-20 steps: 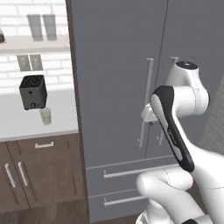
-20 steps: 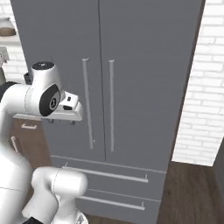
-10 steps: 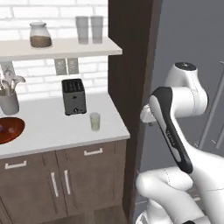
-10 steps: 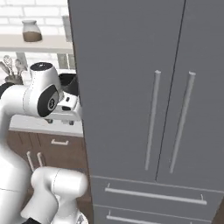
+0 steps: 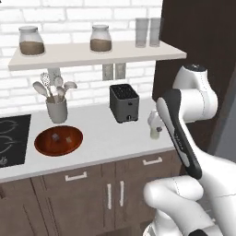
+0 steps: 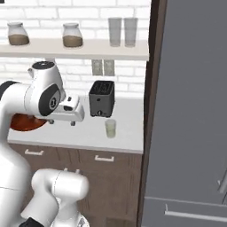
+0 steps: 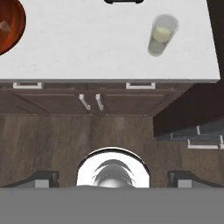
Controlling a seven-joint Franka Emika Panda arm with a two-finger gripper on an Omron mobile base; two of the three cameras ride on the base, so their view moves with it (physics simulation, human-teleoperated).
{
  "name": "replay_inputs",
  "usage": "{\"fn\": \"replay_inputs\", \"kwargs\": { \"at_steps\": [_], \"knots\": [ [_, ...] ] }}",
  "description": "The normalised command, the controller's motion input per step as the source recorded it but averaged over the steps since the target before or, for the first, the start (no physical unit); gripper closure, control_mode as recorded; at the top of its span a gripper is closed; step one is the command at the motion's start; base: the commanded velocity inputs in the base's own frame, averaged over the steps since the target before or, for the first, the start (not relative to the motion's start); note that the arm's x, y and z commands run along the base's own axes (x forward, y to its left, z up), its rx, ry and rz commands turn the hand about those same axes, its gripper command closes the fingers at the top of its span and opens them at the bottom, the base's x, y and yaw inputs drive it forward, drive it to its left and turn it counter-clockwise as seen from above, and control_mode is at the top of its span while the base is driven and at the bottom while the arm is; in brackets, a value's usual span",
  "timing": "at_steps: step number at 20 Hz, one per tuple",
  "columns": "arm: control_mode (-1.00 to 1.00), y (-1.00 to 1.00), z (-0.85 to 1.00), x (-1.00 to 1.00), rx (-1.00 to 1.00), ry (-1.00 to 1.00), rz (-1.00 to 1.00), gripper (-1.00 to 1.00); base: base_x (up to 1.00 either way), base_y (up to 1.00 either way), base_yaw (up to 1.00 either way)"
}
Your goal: Grab a lemon wedge from the fridge and one ice cube from the ice bowl, and put them in the glass of lemonade.
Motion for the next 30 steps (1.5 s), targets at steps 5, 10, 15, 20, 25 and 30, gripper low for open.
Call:
{"fn": "replay_inputs", "kwargs": {
  "at_steps": [5,10,15,20,25,30],
  "knots": [
    [1.0,0.0,0.0,0.0,0.0,0.0,0.0,-1.0,0.78,0.4,-0.05],
    [1.0,0.0,0.0,0.0,0.0,0.0,0.0,-1.0,0.54,0.01,-0.13],
    [-1.0,0.39,-0.31,0.11,0.0,0.02,0.05,-1.0,0.04,0.0,-0.01],
    [-1.0,0.62,-0.29,0.17,0.02,0.02,0.39,-1.0,0.0,0.0,0.0],
    [-1.0,0.51,-0.44,0.2,0.03,0.15,0.29,-1.0,0.0,0.0,0.0],
    [-1.0,0.96,-0.26,0.58,-0.02,0.0,0.03,-1.0,0.0,0.0,0.0]
  ]
}}
